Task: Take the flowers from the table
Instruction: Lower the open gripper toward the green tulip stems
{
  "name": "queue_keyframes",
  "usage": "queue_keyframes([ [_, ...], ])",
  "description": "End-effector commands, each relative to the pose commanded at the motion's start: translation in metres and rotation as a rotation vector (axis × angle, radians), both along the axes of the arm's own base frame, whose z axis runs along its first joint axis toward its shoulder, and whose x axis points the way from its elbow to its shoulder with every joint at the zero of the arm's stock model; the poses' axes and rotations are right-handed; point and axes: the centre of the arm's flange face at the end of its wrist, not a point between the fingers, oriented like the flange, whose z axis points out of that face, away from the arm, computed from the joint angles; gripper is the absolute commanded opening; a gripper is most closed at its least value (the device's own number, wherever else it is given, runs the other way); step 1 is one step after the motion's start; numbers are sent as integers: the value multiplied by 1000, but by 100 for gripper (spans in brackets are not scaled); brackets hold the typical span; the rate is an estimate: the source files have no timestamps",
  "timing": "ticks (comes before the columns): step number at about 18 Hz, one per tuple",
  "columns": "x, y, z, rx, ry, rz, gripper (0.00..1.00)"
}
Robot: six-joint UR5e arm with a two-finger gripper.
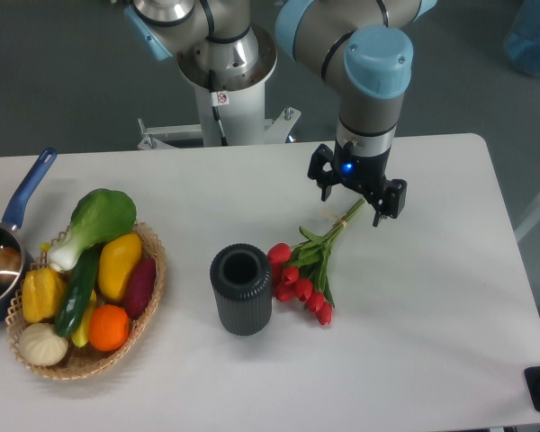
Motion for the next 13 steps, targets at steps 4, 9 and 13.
queue_keyframes([
  [4, -1, 1, -3, -1, -5, -3, 100],
  [9, 9, -5, -29, -19, -51, 1, 100],
  [13, 11, -7, -43, -32, -73, 3, 100],
])
